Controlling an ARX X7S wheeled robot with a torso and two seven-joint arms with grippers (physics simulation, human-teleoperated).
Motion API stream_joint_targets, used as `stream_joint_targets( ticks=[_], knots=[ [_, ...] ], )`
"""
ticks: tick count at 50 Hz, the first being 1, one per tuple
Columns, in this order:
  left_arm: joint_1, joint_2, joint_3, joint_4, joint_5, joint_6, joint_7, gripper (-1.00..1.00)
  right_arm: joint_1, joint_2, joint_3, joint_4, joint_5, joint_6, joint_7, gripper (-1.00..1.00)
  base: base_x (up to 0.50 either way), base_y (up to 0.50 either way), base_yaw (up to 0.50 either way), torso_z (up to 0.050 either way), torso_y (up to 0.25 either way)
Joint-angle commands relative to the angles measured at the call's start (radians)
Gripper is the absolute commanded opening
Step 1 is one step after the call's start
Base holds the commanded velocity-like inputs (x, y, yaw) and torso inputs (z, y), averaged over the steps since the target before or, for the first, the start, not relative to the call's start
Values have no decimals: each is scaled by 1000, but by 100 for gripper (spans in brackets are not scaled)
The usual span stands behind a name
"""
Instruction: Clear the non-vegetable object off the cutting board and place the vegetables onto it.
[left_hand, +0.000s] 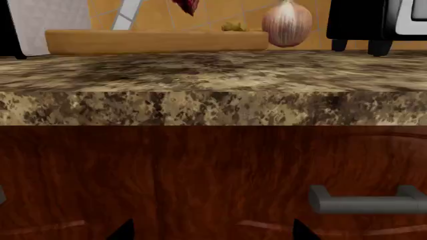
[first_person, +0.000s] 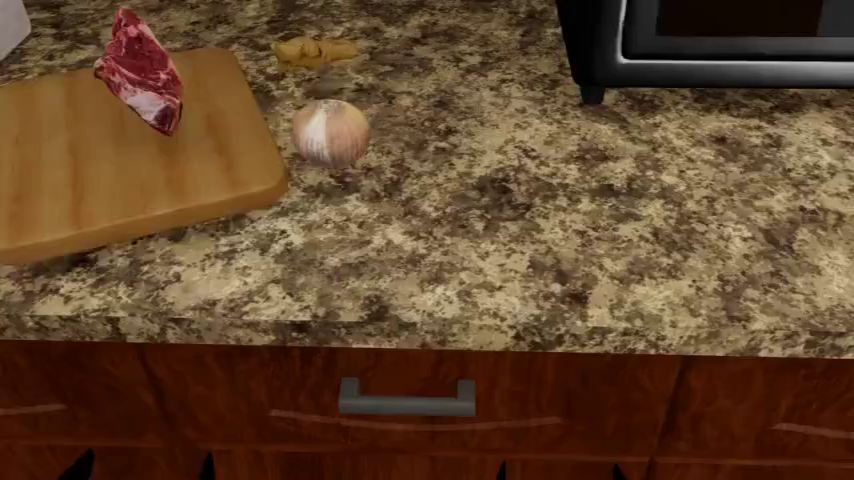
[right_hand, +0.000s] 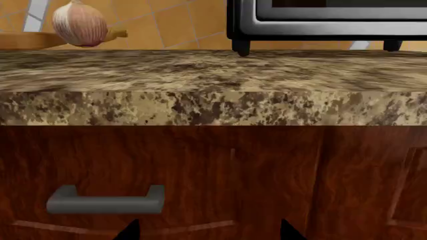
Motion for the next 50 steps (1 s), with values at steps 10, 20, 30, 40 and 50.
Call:
stream_joint_targets(
  ticks=[10,20,30,40,50],
  knots=[
    [0,-41,54,-1,-7,5,-59,100,1,39,-46,10,38,-14,45,100,0,0,0,0,0],
    [-2,-39,56,-4,6,-21,-65,100,-2,39,-58,4,6,-13,57,100,0,200,0,0,0],
    [-11,-56,79,-14,-14,-34,-86,100,-2,59,-82,8,25,-21,76,100,0,433,0,0,0],
    [-36,-64,74,2,-59,-140,-110,100,21,77,-110,-22,11,23,97,100,0,13,0,0,0],
    [-124,-102,83,193,-31,-374,-153,100,91,103,-132,-232,3,281,95,100,0,0,0,0,0]
  ],
)
